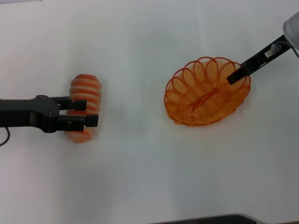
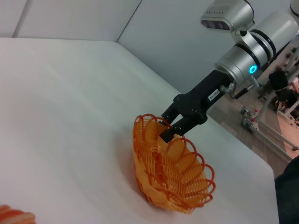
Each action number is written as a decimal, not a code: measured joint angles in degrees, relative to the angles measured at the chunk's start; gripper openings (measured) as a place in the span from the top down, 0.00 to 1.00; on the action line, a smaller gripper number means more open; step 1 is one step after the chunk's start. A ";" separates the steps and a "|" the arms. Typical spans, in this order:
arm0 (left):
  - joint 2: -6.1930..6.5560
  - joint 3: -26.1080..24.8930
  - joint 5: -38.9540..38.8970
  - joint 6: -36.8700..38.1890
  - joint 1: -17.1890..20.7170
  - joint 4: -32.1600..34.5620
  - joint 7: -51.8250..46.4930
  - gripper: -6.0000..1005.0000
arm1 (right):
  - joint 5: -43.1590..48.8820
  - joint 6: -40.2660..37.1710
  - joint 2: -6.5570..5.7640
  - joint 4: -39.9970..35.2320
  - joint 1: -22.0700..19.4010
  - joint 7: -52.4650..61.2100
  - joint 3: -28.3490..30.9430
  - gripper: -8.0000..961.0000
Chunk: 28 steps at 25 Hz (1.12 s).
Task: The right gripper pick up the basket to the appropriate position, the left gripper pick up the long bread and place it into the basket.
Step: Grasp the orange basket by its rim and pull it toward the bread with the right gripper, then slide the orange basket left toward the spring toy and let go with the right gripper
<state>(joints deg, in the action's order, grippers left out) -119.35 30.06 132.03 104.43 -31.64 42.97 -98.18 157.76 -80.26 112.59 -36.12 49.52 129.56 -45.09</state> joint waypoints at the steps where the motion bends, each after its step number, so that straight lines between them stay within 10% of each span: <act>1: -0.01 0.00 -0.01 -0.31 0.00 -0.04 0.05 0.16 | 0.00 0.02 0.01 0.00 0.01 -0.05 0.00 0.30; 12: -0.09 0.00 -0.03 -0.60 0.00 -0.08 0.10 0.16 | -1.91 0.77 0.25 -0.01 -1.34 -0.68 0.81 0.88; 28: -0.09 0.00 -0.01 -1.23 -0.48 -0.08 -0.11 0.16 | -29.13 -1.37 0.58 -3.64 -15.11 -0.34 4.83 0.90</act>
<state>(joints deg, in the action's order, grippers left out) -119.44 30.06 132.01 103.20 -32.12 42.89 -98.29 128.63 -81.62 113.16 -39.76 34.41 129.22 -40.26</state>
